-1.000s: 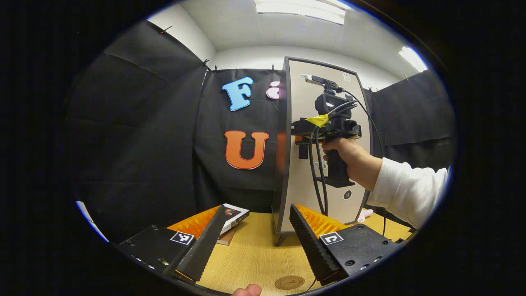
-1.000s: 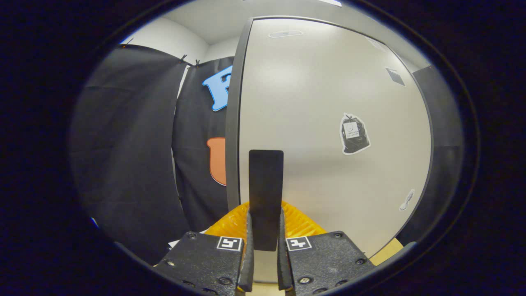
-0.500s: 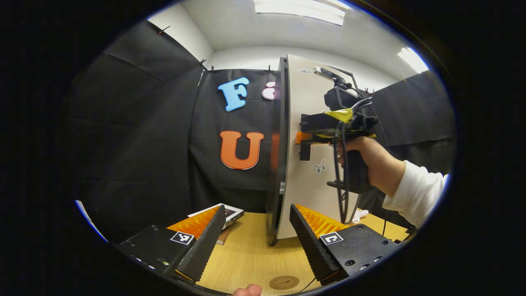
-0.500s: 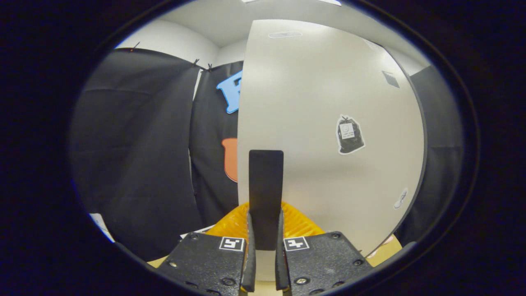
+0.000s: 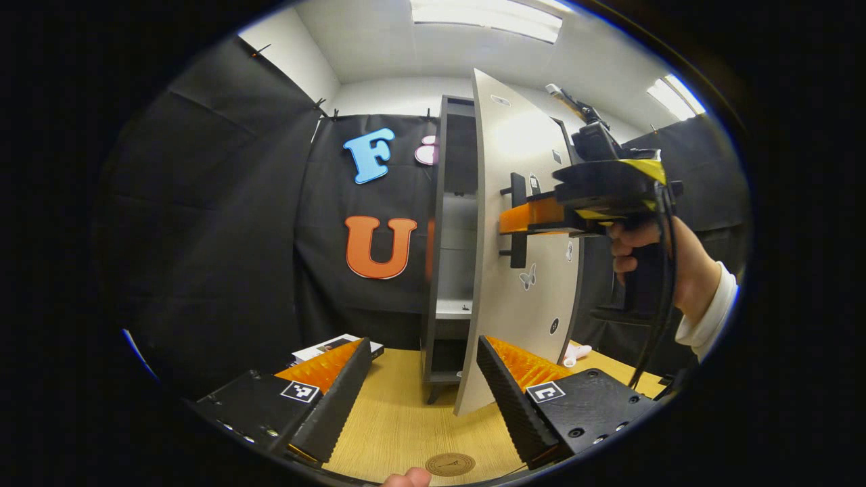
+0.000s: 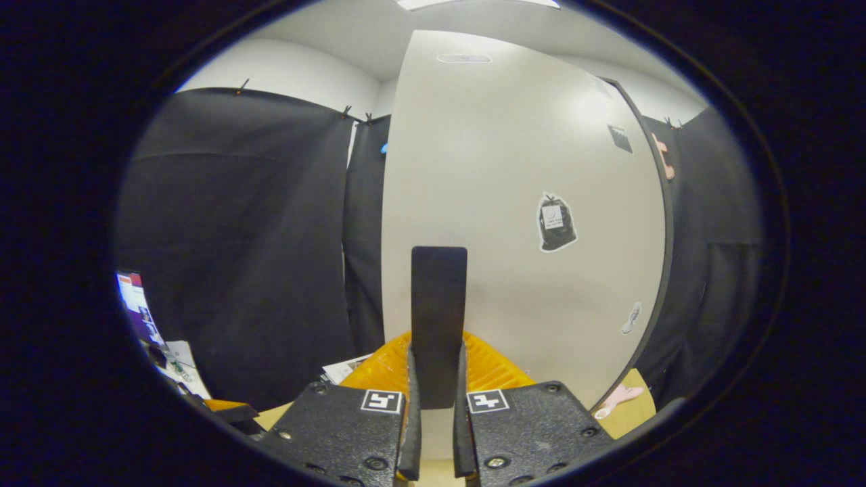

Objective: Open the cabinet door with the right hand, grasp the bottle in the cabinet with the left hand and place it on the coaster, then close the cabinet door with the right hand.

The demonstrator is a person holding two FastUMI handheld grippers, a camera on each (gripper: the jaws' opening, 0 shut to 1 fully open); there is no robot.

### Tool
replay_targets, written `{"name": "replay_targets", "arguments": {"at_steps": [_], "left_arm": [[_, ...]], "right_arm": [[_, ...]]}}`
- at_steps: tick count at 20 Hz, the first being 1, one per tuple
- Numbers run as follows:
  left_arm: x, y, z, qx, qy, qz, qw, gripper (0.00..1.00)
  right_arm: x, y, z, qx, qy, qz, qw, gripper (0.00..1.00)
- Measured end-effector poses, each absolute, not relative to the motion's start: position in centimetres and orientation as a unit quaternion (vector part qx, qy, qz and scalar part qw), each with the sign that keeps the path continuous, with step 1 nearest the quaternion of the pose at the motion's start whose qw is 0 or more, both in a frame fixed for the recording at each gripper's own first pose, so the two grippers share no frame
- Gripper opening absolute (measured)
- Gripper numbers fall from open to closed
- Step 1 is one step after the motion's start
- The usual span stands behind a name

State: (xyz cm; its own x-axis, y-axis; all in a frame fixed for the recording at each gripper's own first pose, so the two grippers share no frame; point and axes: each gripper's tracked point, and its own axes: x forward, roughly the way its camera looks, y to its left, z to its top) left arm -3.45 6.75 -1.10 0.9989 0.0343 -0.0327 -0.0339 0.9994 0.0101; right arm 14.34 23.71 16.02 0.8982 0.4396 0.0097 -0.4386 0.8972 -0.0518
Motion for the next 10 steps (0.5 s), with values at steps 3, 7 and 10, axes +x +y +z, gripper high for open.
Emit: {"name": "replay_targets", "arguments": {"at_steps": [3, 7, 10], "left_arm": [[-3.6, 5.8, -1.2, 0.003, 0.019, 0.012, 1.0, 0.95], [-3.5, 4.9, -1.0, 0.005, 0.015, 0.01, 1.0, 0.95], [-3.5, 4.2, -0.9, 0.001, 0.015, 0.008, 1.0, 0.95]], "right_arm": [[12.6, 22.4, 15.8, -0.027, -0.008, 0.239, 0.971, 0.22], [10.5, 20.0, 15.8, -0.031, -0.013, 0.248, 0.968, 0.21], [9.0, 17.9, 15.6, -0.03, -0.01, 0.251, 0.968, 0.21]]}}
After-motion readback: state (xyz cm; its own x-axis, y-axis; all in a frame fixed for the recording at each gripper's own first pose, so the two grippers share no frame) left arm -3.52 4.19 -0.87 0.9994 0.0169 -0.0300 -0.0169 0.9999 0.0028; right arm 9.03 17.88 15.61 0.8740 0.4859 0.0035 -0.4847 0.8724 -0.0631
